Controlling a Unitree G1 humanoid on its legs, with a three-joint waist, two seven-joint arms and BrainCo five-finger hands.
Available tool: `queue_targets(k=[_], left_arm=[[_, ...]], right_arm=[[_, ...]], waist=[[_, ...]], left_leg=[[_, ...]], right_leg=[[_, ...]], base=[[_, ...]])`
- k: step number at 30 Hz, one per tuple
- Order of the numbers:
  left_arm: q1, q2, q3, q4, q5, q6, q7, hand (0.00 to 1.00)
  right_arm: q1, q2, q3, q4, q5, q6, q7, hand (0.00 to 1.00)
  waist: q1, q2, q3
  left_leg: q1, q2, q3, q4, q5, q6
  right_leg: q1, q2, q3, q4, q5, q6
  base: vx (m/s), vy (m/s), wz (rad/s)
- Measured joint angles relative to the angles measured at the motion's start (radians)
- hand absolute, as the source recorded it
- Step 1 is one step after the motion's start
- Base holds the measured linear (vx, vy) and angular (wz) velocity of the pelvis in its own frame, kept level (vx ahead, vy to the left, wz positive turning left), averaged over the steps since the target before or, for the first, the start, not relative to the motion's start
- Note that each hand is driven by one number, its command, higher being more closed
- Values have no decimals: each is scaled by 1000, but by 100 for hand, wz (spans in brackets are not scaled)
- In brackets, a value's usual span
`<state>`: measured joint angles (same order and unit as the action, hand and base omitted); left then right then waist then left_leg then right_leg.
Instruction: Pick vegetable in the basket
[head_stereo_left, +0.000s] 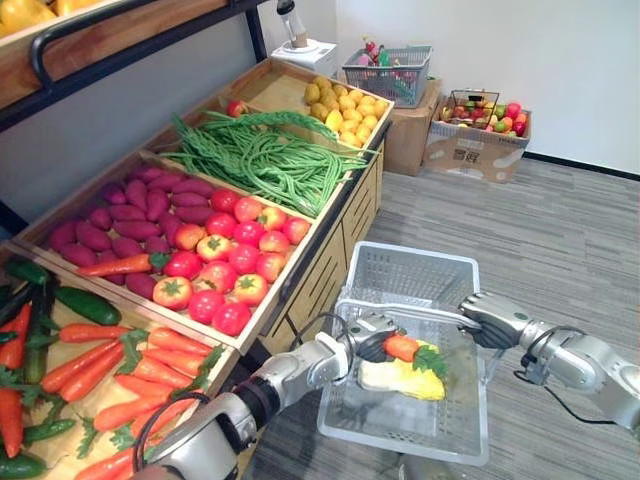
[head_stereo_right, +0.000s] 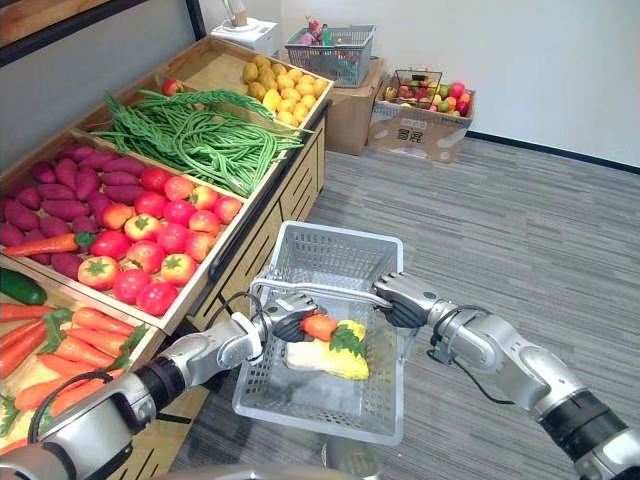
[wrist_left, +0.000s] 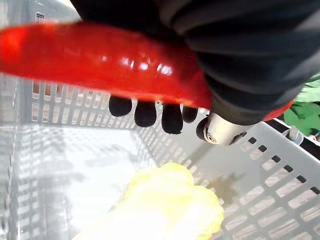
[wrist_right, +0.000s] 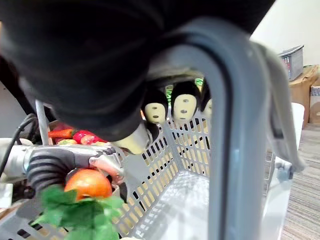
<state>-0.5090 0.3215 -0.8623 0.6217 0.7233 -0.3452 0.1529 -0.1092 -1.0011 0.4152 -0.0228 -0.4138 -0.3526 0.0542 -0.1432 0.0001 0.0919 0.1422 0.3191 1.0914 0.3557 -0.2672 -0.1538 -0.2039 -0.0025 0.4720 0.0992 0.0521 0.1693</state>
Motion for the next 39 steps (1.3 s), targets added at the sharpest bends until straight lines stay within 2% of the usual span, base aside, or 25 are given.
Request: queue_targets(k=[17, 20, 24, 26, 28, 31, 37, 39], left_arm=[[-28, -11, -34, 24, -1, 6, -1, 0], [-39, -11, -34, 10, -3, 6, -1, 0], [-38, -2, -33, -104, -49, -1, -6, 0], [-18, 4, -33, -191, -99, -6, -16, 0], [11, 18, -31, -277, -141, -19, -24, 0], [80, 70, -1, -426, -205, -46, -41, 0], [215, 170, 103, -622, -290, -50, -63, 0], [270, 205, 149, -690, -321, -52, -76, 0]], right_arm=[[-4, 38, -1, 75, 1, 16, 0, 100], [-3, 44, -8, 83, 0, 21, 11, 100], [41, 87, -57, 120, 1, 24, 22, 100], [74, 124, -113, 148, 1, 43, 22, 100], [105, 156, -168, 168, 1, 60, 22, 100], [114, 208, -219, 231, 1, 71, 21, 100], [148, 349, -360, 442, -1, 131, 12, 100], [152, 404, -434, 530, -1, 150, -8, 100]], waist=[[-20, -4, 14], [-13, -5, 16], [-6, -9, 19], [10, -9, 19], [14, -10, 19], [22, -15, 19], [67, -22, 10], [68, -29, 6]], left_leg=[[-22, -10, -35, -4, 4, 7], [-31, -12, -48, -4, 5, 12], [-63, -14, -101, -5, 14, 26], [-76, -17, -138, -5, 18, 33], [-90, -21, -177, -9, 23, 41], [-115, -53, -238, -40, 39, 54], [-162, -123, -382, -120, 102, 86], [-178, -151, -445, -159, 136, 98]], right_leg=[[0, -18, -26, -1, 0, 0], [0, -25, -37, -1, 0, 1], [4, -43, -88, -1, 0, 1], [15, -54, -119, -2, 0, 1], [30, -67, -157, -3, -3, -1], [37, -100, -209, -3, -7, 0], [81, -162, -342, -30, -9, -2], [96, -178, -407, -38, -13, -3]], base=[[10, 34, 5], [-1, 22, 16], [-6, 12, 38], [-15, 4, 43], [-54, 4, 54], [-78, 17, 61], [-47, 17, 69], [0, -12, 103]])
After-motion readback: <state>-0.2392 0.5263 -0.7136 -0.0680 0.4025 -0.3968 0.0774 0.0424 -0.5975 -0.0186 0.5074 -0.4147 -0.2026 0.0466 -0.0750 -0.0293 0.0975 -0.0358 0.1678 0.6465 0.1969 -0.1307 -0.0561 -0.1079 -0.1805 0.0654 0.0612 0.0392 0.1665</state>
